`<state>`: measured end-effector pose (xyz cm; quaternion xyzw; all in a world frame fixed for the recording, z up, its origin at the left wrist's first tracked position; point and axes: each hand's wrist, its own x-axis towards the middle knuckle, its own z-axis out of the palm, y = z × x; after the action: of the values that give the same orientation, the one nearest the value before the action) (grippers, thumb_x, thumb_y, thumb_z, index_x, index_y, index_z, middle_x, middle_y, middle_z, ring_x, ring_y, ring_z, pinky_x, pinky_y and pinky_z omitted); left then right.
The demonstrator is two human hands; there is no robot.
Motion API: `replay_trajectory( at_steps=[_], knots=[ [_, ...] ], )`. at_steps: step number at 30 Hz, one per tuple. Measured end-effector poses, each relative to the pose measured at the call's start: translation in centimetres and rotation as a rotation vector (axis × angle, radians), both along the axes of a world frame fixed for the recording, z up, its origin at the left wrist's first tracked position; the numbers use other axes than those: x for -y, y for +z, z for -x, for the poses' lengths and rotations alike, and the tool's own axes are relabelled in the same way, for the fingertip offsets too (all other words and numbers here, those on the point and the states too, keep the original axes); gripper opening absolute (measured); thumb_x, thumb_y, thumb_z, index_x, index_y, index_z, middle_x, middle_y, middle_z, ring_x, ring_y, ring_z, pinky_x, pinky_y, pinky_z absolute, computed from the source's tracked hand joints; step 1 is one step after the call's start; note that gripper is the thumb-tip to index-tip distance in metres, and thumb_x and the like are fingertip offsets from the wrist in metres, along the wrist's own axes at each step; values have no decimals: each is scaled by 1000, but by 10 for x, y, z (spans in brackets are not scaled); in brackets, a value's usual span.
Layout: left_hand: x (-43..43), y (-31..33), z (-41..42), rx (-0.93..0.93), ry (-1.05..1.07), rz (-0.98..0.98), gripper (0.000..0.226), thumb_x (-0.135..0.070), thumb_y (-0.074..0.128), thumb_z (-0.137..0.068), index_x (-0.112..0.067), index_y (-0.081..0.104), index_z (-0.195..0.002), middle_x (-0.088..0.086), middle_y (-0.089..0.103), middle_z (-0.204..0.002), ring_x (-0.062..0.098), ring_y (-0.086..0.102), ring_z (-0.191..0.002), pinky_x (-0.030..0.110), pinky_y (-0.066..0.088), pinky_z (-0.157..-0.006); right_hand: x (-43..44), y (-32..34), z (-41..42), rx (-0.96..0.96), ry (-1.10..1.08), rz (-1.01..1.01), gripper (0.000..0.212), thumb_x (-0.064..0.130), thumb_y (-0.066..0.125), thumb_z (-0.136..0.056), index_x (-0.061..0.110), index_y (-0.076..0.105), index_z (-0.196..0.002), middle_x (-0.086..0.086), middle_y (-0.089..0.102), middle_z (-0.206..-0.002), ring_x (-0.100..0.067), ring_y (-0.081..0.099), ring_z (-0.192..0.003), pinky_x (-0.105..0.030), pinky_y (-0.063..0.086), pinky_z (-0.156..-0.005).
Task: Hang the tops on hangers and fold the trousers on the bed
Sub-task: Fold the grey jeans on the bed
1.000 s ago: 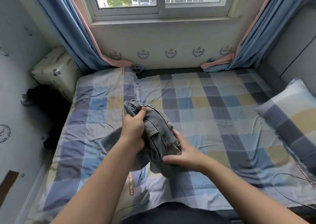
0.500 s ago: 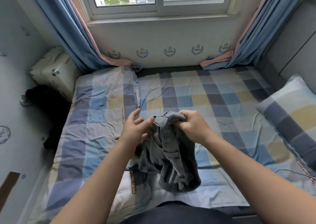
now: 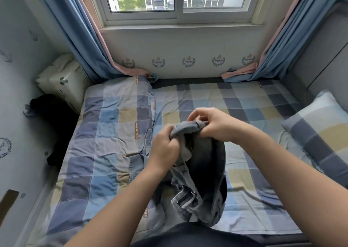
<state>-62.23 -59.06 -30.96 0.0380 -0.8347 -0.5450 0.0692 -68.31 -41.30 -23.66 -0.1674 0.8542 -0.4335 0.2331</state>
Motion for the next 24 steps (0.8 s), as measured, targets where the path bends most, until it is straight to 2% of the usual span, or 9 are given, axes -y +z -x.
replay_trajectory(
  at_steps=[2, 5, 9, 13, 16, 18, 20, 22, 24],
  knots=[
    [3, 8, 3, -28, 25, -23, 23, -9, 45, -82, -28, 54, -73, -11, 55, -64, 10, 51, -64, 35, 43, -61, -7, -22, 3, -142, -15, -212, 28, -2, 63, -82, 18, 67, -102, 1, 62, -86, -16, 58, -75, -27, 47, -66],
    [-2, 22, 3, -37, 92, -100, 32, 0, 44, -92, -26, 58, -77, -9, 57, -67, 6, 52, -62, 27, 44, -58, -12, -71, 3, -298, -126, -357, 19, 3, 57, -84, 22, 59, -80, 1, 59, -83, -26, 59, -82, -32, 48, -67],
    [10, 29, 6, -59, 208, -171, 24, 0, 43, -94, -14, 60, -83, 3, 62, -72, 15, 56, -64, 33, 47, -59, -38, -129, -5, -238, -358, -475, 17, 13, 52, -87, 18, 53, -71, -1, 58, -79, -31, 61, -83, -37, 52, -69],
    [23, 17, 6, -8, 269, -55, 18, -5, 44, -96, -15, 56, -86, 6, 61, -79, 21, 57, -73, 40, 48, -66, -50, -133, -2, -176, -471, -406, 22, 5, 50, -84, 13, 50, -63, -3, 56, -66, -34, 59, -75, -35, 43, -60],
    [26, -4, 9, 166, 244, 115, 7, -15, 54, -92, -16, 50, -98, 8, 59, -100, 32, 57, -99, 46, 49, -86, -37, -107, 7, -236, -427, -255, 18, 2, 52, -84, 13, 57, -71, -3, 60, -71, -31, 55, -77, -34, 35, -62],
    [23, -16, 7, 298, 172, 346, 52, -30, 70, -82, -18, 45, -127, 10, 47, -134, 34, 41, -129, 47, 37, -108, -23, -87, 8, -285, -367, -150, 19, 3, 53, -86, 17, 66, -82, 2, 67, -77, -21, 57, -76, -32, 40, -66],
    [12, -21, 1, 257, 94, 446, 95, -45, 78, -75, -26, 24, -151, 4, 23, -158, 28, 19, -147, 48, 22, -120, -8, -68, 6, -335, -287, -78, 20, 4, 55, -85, 20, 64, -77, 4, 65, -70, -15, 58, -71, -32, 43, -64],
    [1, -21, -2, 135, 49, 462, 106, -48, 79, -74, -31, 15, -157, -1, 12, -165, 23, 7, -152, 49, 15, -123, 4, -51, 5, -363, -187, -52, 19, 3, 56, -84, 17, 67, -79, 3, 67, -71, -17, 61, -73, -34, 49, -66],
    [-3, -22, 2, 6, 47, 481, 104, -44, 79, -74, -31, 18, -157, -2, 15, -165, 22, 9, -151, 50, 15, -122, 10, -37, 2, -359, -78, -71, 25, 0, 57, -83, 18, 73, -89, 5, 71, -78, -13, 63, -78, -26, 51, -70]
  ],
)
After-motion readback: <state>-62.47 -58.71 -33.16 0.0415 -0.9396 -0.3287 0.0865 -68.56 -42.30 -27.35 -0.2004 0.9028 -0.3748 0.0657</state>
